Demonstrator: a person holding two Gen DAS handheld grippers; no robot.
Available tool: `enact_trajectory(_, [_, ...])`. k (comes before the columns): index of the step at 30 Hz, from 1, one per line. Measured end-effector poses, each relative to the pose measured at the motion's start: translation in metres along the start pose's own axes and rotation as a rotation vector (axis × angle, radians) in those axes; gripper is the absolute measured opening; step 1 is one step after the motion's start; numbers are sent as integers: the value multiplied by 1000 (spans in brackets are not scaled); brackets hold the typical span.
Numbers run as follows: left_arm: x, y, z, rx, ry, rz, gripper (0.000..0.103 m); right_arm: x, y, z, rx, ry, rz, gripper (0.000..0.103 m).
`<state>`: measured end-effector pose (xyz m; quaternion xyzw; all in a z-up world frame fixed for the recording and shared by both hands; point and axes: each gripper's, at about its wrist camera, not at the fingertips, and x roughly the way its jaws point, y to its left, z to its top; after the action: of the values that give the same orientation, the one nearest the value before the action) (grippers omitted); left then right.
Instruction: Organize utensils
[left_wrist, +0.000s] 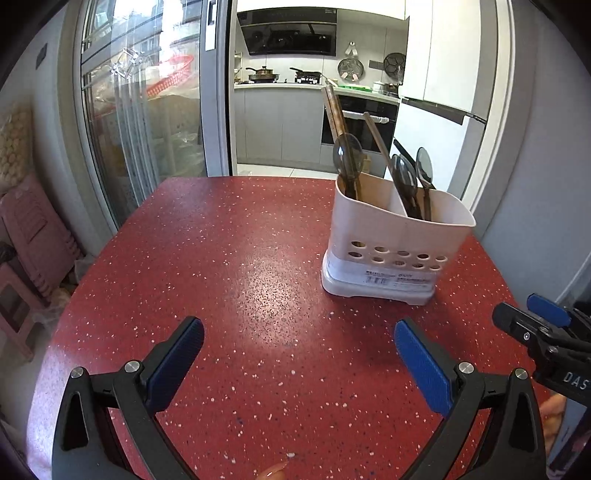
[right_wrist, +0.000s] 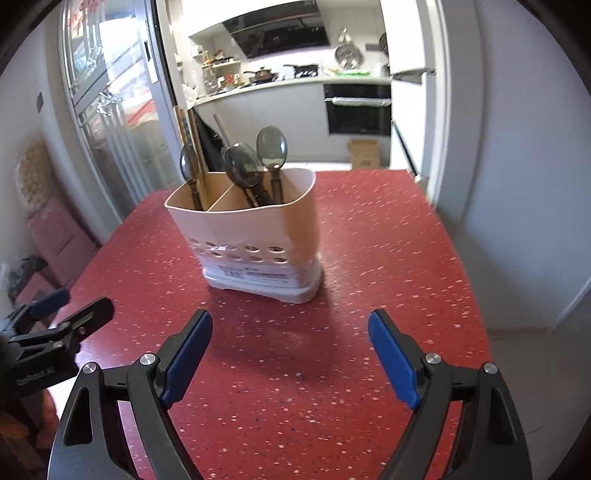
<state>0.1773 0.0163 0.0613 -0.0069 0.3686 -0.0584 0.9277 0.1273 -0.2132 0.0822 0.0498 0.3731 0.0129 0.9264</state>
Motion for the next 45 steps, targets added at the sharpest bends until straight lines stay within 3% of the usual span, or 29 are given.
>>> enact_trajectory(16, [-42, 1, -21, 12, -126, 47, 103, -45, 11, -18, -7, -146, -112, 88])
enact_trajectory(45, [-56, -8, -26, 44, -173, 42, 103, -66, 18, -22, -16, -242, -190, 89])
